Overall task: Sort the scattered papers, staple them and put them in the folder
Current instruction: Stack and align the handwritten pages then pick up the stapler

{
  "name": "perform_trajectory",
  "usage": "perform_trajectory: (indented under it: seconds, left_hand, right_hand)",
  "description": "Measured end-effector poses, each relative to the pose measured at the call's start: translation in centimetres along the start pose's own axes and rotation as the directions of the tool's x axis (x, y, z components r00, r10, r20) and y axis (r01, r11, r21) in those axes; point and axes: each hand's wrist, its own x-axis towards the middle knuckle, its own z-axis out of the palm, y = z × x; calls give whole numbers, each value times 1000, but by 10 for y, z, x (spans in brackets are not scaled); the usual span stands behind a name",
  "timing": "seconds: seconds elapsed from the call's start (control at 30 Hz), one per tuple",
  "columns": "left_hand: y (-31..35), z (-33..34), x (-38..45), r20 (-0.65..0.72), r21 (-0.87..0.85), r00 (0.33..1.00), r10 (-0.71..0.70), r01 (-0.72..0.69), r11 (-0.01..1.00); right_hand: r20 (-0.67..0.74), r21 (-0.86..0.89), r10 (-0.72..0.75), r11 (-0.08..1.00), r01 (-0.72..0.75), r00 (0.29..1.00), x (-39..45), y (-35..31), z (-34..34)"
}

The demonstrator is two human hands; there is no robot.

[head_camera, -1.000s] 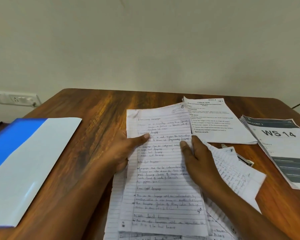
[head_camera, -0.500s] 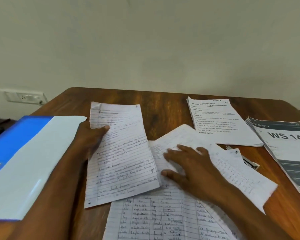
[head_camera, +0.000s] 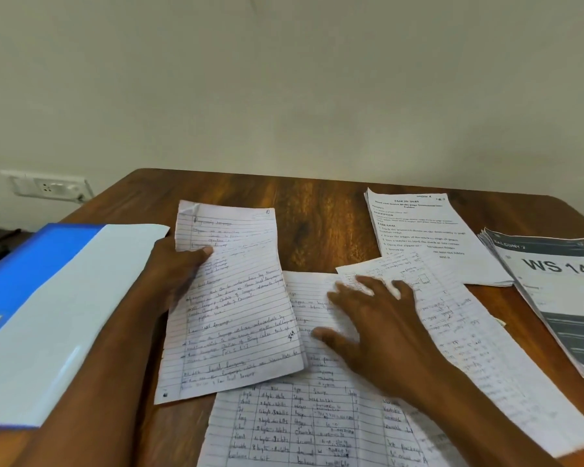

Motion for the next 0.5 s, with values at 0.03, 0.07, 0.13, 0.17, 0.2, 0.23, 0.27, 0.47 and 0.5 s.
perform_trajectory:
  seconds: [0.03, 0.07, 0.13, 0.17, 0.2, 0.23, 0.27, 0.47, 0.5]
  left_hand:
    - [0, 0, 0, -4, -5, 1000, 0, 0, 1000]
    - [0, 0, 0, -7, -7, 1000, 3, -3, 1000]
    - [2, -2, 0, -18, -6, 1000, 5, -6, 1000]
    - [3, -3, 0, -27, -7, 1000, 5, -5, 1000]
    - [3, -4, 0, -36, -6, 999, 2, -3, 1000]
    - [4, -5, 0, -45, -7, 999, -1, 1, 1000]
    - [3, -6, 0, -48, -8, 999, -1, 1, 1000]
    - [4, -3, -3, -42, -29, 999, -18, 17, 999]
    - [3, -3, -3, -36, -33, 999, -21, 19, 999]
  right_hand:
    - [64, 35, -57, 998, 55, 996, -1, -5, 0]
    - [114, 51, -114, 993, 109, 987, -2, -9, 1]
    - [136, 60, -231, 972, 225, 963, -4, -16, 6]
    - [139, 69, -275, 961, 268, 951, -4, -18, 9]
    - [154, 83, -301, 953, 291, 941, -5, -20, 12]
    - [176, 101, -315, 948, 301, 933, -4, -20, 16]
    - [187, 113, -322, 946, 305, 928, -4, -21, 18]
    - [178, 146, -321, 944, 297, 930, -4, -16, 23]
    - [180, 152, -321, 943, 296, 930, -4, -16, 23]
